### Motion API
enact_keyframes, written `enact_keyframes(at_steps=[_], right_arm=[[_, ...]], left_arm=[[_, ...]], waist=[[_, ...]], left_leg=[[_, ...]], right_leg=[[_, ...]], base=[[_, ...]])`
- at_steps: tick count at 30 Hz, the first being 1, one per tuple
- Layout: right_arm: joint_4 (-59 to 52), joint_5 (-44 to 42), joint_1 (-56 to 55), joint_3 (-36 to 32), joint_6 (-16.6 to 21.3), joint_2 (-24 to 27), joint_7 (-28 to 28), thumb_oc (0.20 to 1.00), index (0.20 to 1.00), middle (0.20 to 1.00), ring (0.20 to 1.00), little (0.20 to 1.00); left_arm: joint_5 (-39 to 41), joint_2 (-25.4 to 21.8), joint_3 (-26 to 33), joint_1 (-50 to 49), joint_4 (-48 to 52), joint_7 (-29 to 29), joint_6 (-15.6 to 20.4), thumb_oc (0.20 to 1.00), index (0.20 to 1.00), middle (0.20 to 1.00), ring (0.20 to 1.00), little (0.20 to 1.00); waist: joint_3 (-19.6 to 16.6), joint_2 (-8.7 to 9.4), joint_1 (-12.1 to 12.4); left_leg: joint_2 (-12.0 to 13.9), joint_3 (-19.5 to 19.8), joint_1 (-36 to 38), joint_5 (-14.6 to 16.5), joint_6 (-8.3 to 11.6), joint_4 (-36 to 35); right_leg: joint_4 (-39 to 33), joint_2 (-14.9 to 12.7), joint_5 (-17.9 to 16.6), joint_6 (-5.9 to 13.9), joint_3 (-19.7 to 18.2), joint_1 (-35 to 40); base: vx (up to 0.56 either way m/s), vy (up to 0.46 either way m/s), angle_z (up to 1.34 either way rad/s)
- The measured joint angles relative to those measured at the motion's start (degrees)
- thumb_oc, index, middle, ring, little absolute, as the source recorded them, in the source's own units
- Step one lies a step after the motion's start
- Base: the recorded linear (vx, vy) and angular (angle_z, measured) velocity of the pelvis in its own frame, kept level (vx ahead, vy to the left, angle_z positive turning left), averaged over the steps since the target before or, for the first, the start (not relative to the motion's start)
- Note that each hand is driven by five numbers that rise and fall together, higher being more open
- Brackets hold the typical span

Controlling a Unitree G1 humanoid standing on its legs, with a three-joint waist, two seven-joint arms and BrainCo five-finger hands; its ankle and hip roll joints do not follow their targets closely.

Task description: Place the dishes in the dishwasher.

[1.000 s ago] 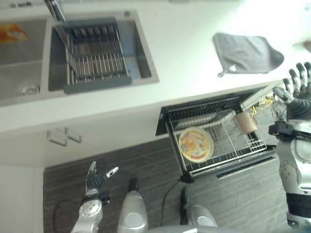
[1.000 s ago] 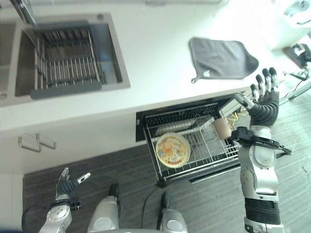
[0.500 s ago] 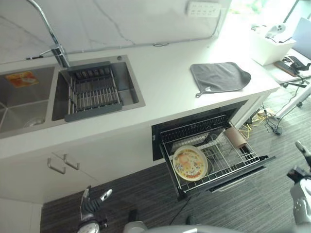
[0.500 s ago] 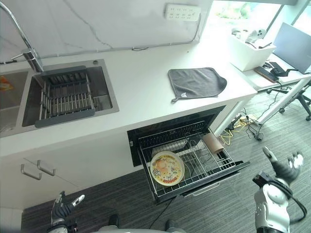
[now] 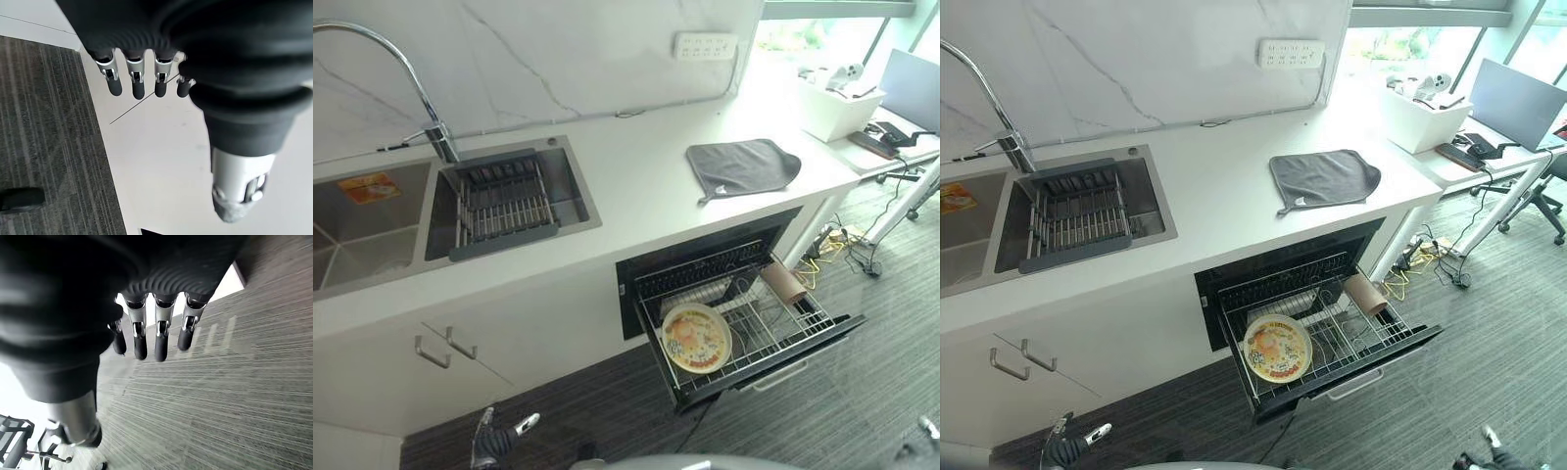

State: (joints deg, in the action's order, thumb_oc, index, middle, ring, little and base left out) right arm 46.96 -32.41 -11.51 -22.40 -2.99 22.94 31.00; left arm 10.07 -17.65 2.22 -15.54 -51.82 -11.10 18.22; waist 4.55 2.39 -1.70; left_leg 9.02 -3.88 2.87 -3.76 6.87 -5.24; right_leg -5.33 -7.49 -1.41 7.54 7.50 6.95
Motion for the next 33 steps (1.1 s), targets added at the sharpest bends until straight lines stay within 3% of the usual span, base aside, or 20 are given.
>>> enact_keyframes(at_steps=[7, 16, 18, 21, 23, 24, 26, 27, 28, 29, 33], right_arm=[[11.9, -11.8, 4.2, 1.6, -0.8, -0.1, -12.8, 0.200, 0.200, 0.200, 0.200, 0.200], [15.5, -24.0, 5.1, 1.3, -3.1, -0.4, -26.2, 0.200, 0.200, 0.200, 0.200, 0.200], [15.7, -25.1, 5.9, 1.7, -4.7, -0.2, -27.1, 0.200, 0.200, 0.200, 0.200, 0.200], [19.0, -27.5, 14.7, 1.6, -6.7, 2.2, -28.5, 0.200, 0.200, 0.200, 0.200, 0.200], [19.0, -28.7, 19.4, 1.5, -7.0, 3.4, -29.1, 0.200, 0.200, 0.200, 0.200, 0.200], [18.9, -29.7, 19.8, 1.6, -8.0, 3.2, -29.2, 0.200, 0.200, 0.200, 0.200, 0.200], [18.9, -29.8, 18.7, 1.6, -8.6, 2.5, -29.4, 0.200, 0.200, 0.200, 0.200, 0.200], [19.0, -30.4, 18.5, 1.7, -8.8, 2.1, -29.4, 0.200, 0.200, 0.200, 0.200, 0.200], [20.2, -31.2, 18.6, 1.6, -9.0, 2.6, -29.9, 0.200, 0.200, 0.200, 0.200, 0.200], [20.7, -31.5, 18.3, 1.7, -9.2, 2.6, -30.2, 0.200, 0.200, 0.200, 0.200, 0.200], [22.8, -32.0, 18.9, 1.5, -9.4, 2.7, -30.6, 0.200, 0.200, 0.200, 0.200, 0.200]], left_arm=[[0.0, -0.7, 0.0, -0.1, -2.6, 0.5, -0.4, 1.000, 1.000, 1.000, 1.000, 1.000], [0.0, -3.1, 0.0, -1.1, -2.8, 2.4, -0.9, 1.000, 1.000, 1.000, 1.000, 1.000], [0.1, -3.8, 0.0, 0.4, -2.7, 2.6, -1.3, 1.000, 1.000, 1.000, 1.000, 1.000], [0.8, -5.5, -2.4, 8.0, -2.3, 2.2, -2.2, 1.000, 1.000, 1.000, 1.000, 1.000], [2.7, -5.2, -2.1, 11.3, -1.4, 1.6, -2.6, 1.000, 1.000, 1.000, 1.000, 1.000], [2.8, -4.6, -2.1, 11.2, -0.3, 1.0, -3.1, 1.000, 1.000, 1.000, 1.000, 1.000], [2.8, -3.3, -2.1, 10.4, -0.1, 0.0, -3.2, 1.000, 1.000, 1.000, 1.000, 1.000], [2.8, -2.9, -2.2, 10.1, -0.1, -0.1, -3.4, 1.000, 1.000, 1.000, 1.000, 1.000], [2.8, -1.9, -2.4, 9.0, -0.1, -0.1, -3.5, 1.000, 1.000, 1.000, 1.000, 1.000], [2.8, -1.7, -2.3, 8.9, -0.5, -0.2, -3.5, 1.000, 1.000, 1.000, 1.000, 1.000], [2.8, -1.9, -2.3, 8.7, -0.2, -0.5, -3.4, 1.000, 1.000, 1.000, 1.000, 1.000]], waist=[[-0.3, 0.13, 1.5], [-0.2, -0.07, 3.0], [1.4, -0.31, 3.3], [8.3, -1.41, 3.9], [12.7, -2.40, 4.3], [13.9, -2.94, 4.9], [14.3, -3.28, 5.3], [14.4, -3.06, 5.2], [14.3, -3.82, 5.1], [14.1, -4.05, 5.1], [14.0, -3.34, 5.4]], left_leg=[[0.0, 0.7, -0.6, 0.0, -0.10, 0.0], [-0.5, 2.3, 0.2, 0.1, -0.14, 0.6], [-0.6, 3.6, -2.5, 1.5, 0.25, 5.8], [-0.4, 5.5, -12.6, 4.3, 0.24, 17.7], [-0.7, 5.8, -16.5, 5.5, -0.30, 21.6], [-0.9, 5.9, -16.9, 6.2, 0.10, 22.4], [-1.0, 6.2, -16.9, 6.2, 0.17, 22.4], [-1.4, 6.3, -17.8, 7.5, -0.75, 25.3], [-2.1, 6.0, -18.9, 11.5, -2.98, 32.0], [-2.3, 5.6, -18.8, 12.8, -2.05, 31.3], [-3.2, 4.8, -18.7, 12.2, -2.93, 31.6]], right_leg=[[0.0, 0.0, 0.1, -0.08, 1.0, 0.1], [1.2, 0.5, 2.2, -0.63, 2.5, 1.5], [8.7, 0.0, 5.0, -0.28, 2.5, -2.2], [22.3, -0.8, 9.5, -1.13, 2.4, -11.8], [28.9, -1.6, 12.0, -2.39, 1.4, -17.2], [31.5, -2.0, 13.3, -2.06, 1.0, -18.3], [32.6, -2.4, 13.9, -2.58, 0.8, -18.8], [33.0, -3.1, 13.9, -2.66, 1.0, -19.5], [34.1, -3.0, 14.1, -2.50, 0.8, -19.8], [35.2, -3.3, 14.5, -2.11, 0.6, -20.1], [35.6, -4.1, 14.1, -2.48, 0.0, -20.4]], base=[[0.06, -0.021, 0.08], [0.11, -0.026, 0.10], [-0.13, -0.035, 0.14], [-0.20, -0.019, 0.17], [-0.09, -0.014, -0.01], [-0.07, -0.016, 0.01], [-0.07, -0.002, 0.10], [-0.05, 0.011, 0.06], [-0.04, 0.020, 0.06], [-0.05, 0.022, 0.05], [-0.08, 0.039, 0.03]])
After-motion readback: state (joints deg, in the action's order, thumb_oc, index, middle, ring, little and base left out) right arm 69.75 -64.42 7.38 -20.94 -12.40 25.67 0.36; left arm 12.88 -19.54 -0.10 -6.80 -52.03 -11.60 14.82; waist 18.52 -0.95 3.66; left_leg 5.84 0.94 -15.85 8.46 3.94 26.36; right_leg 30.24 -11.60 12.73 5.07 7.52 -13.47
